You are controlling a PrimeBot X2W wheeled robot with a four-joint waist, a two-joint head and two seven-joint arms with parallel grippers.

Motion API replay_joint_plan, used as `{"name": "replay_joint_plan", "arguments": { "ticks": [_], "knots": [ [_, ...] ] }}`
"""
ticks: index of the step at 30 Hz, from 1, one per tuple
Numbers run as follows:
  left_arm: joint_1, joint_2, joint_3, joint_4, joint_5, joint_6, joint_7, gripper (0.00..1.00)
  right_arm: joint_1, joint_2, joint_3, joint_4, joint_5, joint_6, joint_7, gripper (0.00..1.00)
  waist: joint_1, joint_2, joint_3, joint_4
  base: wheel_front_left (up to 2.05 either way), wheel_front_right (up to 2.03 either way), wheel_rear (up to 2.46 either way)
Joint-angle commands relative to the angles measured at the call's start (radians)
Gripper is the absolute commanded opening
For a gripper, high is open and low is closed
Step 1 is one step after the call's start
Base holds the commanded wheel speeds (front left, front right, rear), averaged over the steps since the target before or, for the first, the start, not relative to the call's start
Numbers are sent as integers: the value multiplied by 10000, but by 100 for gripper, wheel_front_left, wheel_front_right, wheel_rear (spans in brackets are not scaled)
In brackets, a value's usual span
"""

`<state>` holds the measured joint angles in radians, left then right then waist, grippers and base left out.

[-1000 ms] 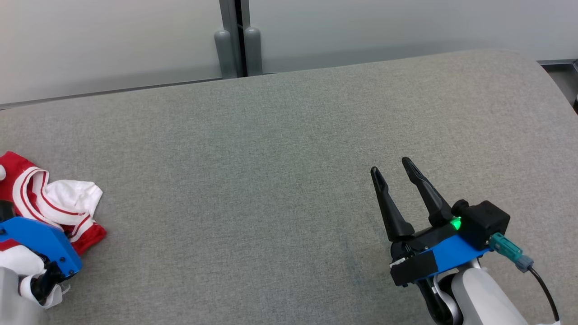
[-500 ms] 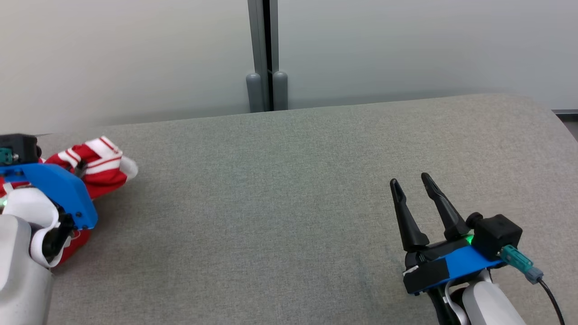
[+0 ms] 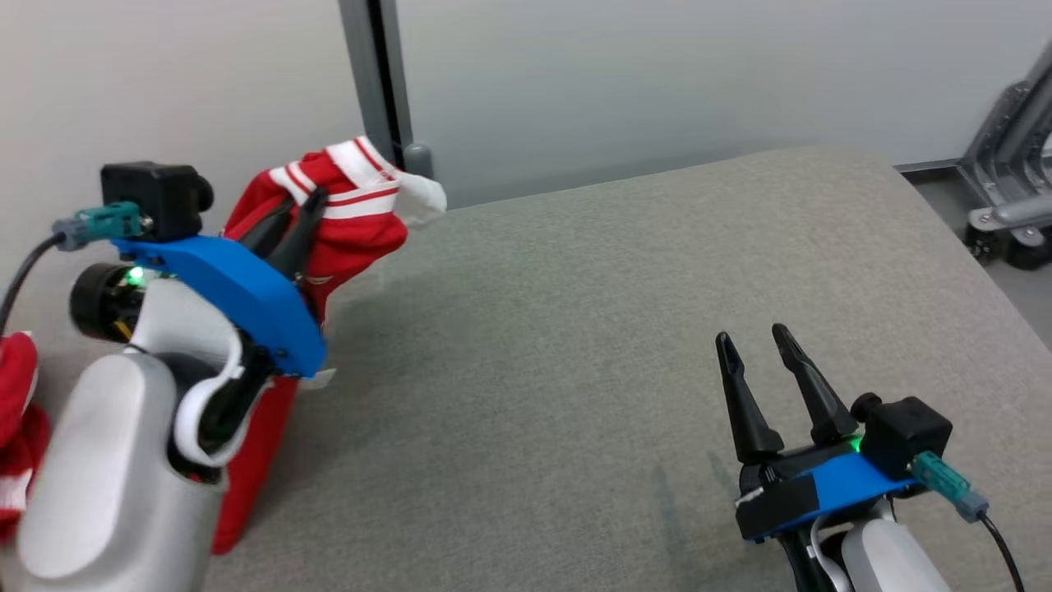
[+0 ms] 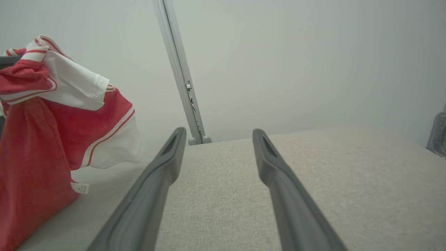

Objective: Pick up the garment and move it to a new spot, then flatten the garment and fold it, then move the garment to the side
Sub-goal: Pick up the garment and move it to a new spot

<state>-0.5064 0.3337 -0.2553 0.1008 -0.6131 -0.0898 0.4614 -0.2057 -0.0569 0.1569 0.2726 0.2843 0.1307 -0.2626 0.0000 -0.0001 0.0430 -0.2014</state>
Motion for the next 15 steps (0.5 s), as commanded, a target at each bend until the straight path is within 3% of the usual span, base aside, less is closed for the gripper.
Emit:
{"name": "replay_joint_plan", "arguments": {
  "ticks": [1,6,10,11,12,15],
  "knots": [
    [158,-141,-78,-56,-4,10,-84,0,45,9,-15,15,28,1,-32,100,0,1,-105,-179,0,0,0],
    [370,-1541,-844,-11,61,-39,-1276,0,-73,28,43,26,71,1,-33,100,0,1,44,-906,0,0,0],
    [560,-2518,-1782,1448,598,-19,-2951,0,-135,30,57,42,36,1,-33,100,0,1,160,-1247,0,0,0],
    [573,-2584,-2107,2035,792,-28,-3227,53,-182,32,88,46,58,1,-30,100,0,1,201,-1314,0,0,0],
    [608,-2654,-2472,2661,831,-73,-3376,97,-229,33,137,54,79,1,-32,100,0,1,243,-1376,0,0,0],
    [457,-2782,-3295,4019,718,-213,-3957,100,-252,36,181,92,102,1,-32,100,0,1,316,-1426,0,0,0]
  ]
}}
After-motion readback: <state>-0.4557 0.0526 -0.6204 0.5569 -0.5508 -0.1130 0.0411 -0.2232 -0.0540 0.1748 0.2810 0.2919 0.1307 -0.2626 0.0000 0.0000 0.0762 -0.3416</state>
